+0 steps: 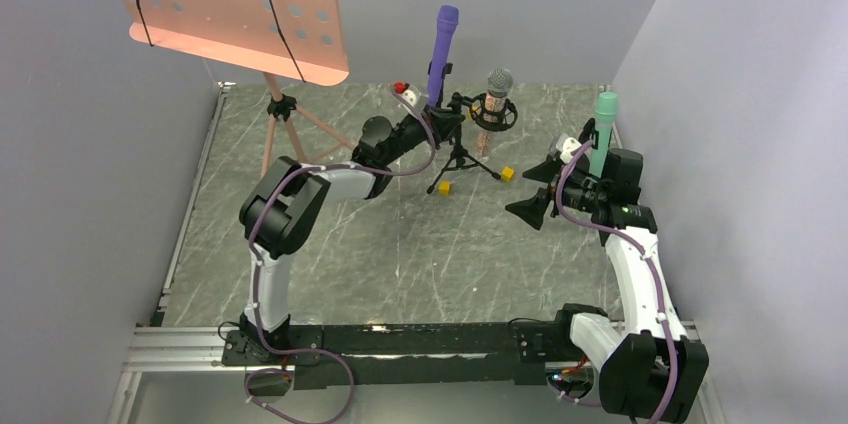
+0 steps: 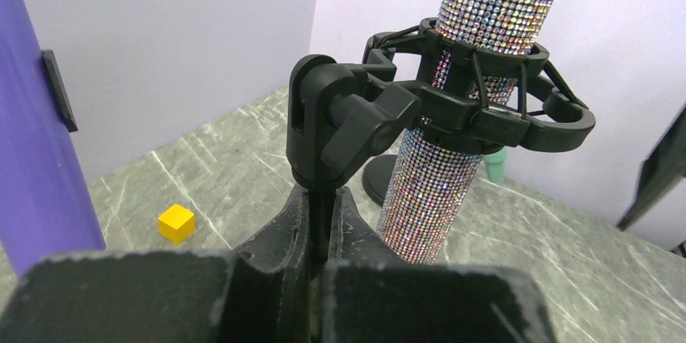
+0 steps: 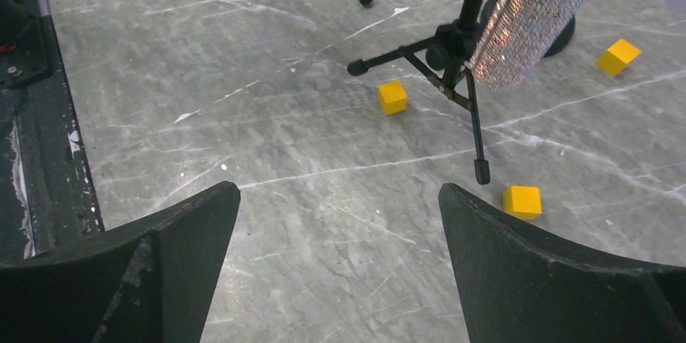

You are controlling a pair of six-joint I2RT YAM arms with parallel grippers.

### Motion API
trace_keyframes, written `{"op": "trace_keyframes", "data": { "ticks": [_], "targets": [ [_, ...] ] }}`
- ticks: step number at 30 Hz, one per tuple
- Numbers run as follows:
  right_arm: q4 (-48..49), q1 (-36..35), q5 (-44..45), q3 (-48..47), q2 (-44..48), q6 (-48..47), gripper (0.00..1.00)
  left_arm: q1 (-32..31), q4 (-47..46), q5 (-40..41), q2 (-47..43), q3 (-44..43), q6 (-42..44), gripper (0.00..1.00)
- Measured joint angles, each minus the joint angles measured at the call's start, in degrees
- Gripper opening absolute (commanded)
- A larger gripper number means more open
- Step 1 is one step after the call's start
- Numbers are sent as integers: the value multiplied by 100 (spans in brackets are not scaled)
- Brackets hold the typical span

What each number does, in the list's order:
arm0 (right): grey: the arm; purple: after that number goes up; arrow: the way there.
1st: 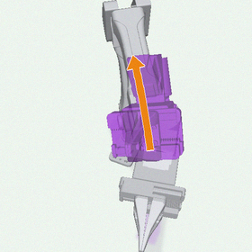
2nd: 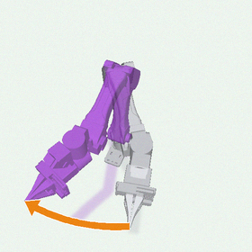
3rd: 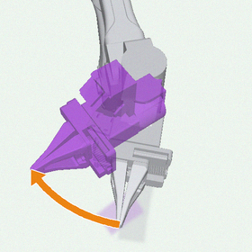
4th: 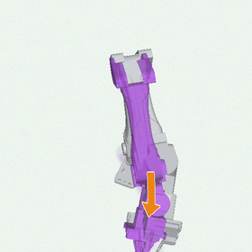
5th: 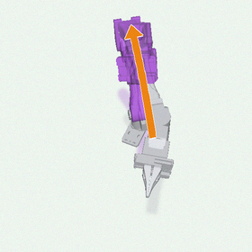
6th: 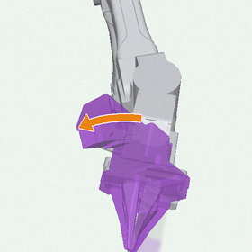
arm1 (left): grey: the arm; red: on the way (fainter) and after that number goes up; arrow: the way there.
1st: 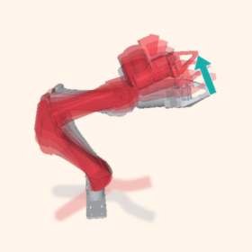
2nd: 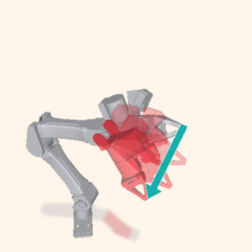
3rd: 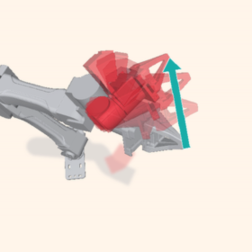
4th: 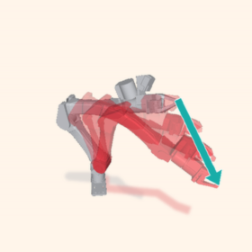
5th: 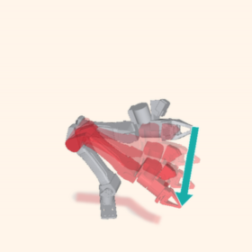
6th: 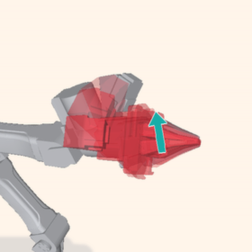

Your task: Attach the microphones to the stand

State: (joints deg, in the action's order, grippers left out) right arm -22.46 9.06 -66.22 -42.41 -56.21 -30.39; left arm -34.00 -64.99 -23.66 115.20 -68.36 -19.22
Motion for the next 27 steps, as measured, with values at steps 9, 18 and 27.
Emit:
{"op": "trace_keyframes", "data": {
  "ticks": [9,18,27],
  "targets": [
    [-83,63,120,-140,44,-48,100,-264,289,393,680,-686,24,0],
    [-111,66,125,-144,44,-72,100,-555,195,964,697,-603,170,0],
    [-116,66,125,-146,44,-92,100,-955,275,1757,612,-496,501,0]
  ]
}}
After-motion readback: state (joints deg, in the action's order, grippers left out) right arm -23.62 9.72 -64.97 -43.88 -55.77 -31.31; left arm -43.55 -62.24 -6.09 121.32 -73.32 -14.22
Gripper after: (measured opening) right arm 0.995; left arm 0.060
